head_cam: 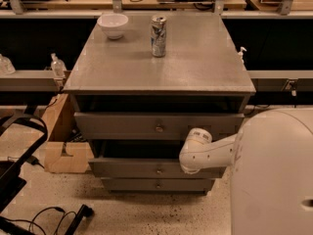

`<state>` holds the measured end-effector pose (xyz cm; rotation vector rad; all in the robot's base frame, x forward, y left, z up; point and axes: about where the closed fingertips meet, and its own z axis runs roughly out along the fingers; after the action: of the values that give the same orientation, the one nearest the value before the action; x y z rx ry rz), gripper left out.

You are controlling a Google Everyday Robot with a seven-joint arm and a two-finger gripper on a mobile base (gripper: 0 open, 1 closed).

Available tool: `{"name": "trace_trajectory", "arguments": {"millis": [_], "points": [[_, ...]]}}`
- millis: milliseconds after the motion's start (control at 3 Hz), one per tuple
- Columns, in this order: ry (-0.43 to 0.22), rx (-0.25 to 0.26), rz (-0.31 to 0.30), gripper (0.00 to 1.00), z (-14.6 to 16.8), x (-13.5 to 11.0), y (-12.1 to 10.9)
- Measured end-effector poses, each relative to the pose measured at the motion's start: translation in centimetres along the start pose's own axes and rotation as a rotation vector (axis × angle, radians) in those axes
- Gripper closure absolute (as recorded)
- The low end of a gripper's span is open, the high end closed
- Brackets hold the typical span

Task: Open middle drawer

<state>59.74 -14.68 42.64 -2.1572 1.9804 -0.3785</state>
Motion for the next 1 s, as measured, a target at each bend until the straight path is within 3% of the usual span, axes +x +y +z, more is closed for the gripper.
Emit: {"name": "trace_trajectory", "arguments": {"millis": [1000], "points": [[-0.005, -0.017, 0.008, 1.0, -0.08, 0.12, 0.61]]}}
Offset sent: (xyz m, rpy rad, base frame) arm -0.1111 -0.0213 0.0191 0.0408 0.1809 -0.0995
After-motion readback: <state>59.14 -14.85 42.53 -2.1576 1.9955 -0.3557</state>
